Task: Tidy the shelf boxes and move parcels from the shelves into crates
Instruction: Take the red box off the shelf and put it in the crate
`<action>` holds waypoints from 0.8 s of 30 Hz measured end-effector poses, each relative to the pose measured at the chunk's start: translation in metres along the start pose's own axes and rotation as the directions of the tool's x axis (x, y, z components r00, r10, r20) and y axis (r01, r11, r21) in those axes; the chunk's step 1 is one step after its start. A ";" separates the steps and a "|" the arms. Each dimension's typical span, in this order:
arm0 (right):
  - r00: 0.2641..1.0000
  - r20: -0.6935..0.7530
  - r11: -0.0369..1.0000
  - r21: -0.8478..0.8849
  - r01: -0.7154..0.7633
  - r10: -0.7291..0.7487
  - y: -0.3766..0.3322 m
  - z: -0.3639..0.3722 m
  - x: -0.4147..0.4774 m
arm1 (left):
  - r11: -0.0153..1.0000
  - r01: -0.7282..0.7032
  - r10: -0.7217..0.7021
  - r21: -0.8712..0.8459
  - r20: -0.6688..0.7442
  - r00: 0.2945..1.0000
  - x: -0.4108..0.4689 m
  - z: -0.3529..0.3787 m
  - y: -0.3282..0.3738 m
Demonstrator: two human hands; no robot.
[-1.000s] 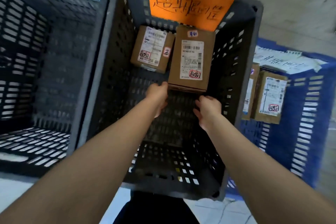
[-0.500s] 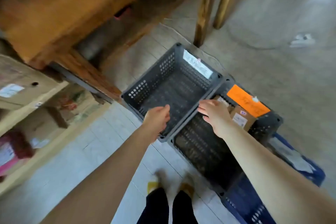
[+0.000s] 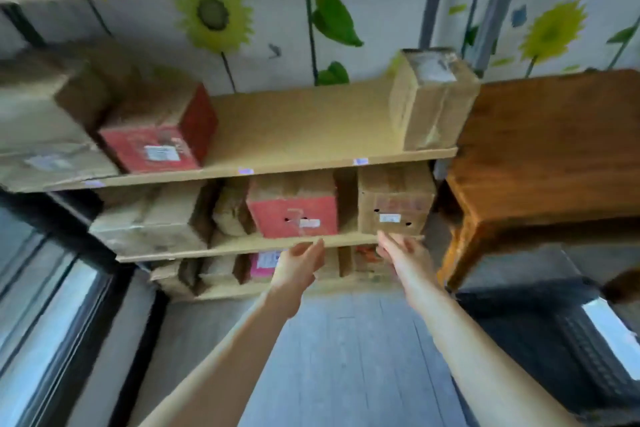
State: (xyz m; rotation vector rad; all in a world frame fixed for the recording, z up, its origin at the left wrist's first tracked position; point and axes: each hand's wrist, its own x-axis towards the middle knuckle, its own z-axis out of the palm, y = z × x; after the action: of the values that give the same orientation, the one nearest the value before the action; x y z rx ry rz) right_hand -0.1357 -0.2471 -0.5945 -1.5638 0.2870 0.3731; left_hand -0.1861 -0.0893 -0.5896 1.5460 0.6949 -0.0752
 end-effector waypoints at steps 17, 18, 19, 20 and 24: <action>0.959 0.250 0.977 -0.125 0.172 -0.137 -0.106 0.300 0.057 | 0.967 -0.228 0.143 -0.116 -0.494 0.858 0.101 -0.290 0.094; 0.958 0.255 0.976 -0.137 0.167 -0.128 -0.113 0.314 0.068 | 0.972 -0.219 0.145 -0.085 -0.516 0.844 0.111 -0.298 0.099; 0.957 0.262 0.976 -0.145 0.164 -0.122 -0.120 0.328 0.078 | 0.976 -0.209 0.146 -0.059 -0.533 0.833 0.122 -0.306 0.105; 0.957 0.266 0.974 -0.157 0.163 -0.117 -0.127 0.340 0.087 | 0.978 -0.206 0.149 -0.043 -0.548 0.823 0.134 -0.313 0.110; 0.952 0.283 0.959 -0.217 0.181 -0.115 -0.145 0.382 0.119 | 0.977 -0.211 0.159 -0.020 -0.591 0.791 0.167 -0.325 0.122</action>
State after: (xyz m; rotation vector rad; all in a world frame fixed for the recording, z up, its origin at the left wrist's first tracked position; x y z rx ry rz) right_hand 0.0101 0.1443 -0.5135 -1.7366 -0.0914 0.5098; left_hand -0.1112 0.2816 -0.5171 1.5503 1.0095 0.6049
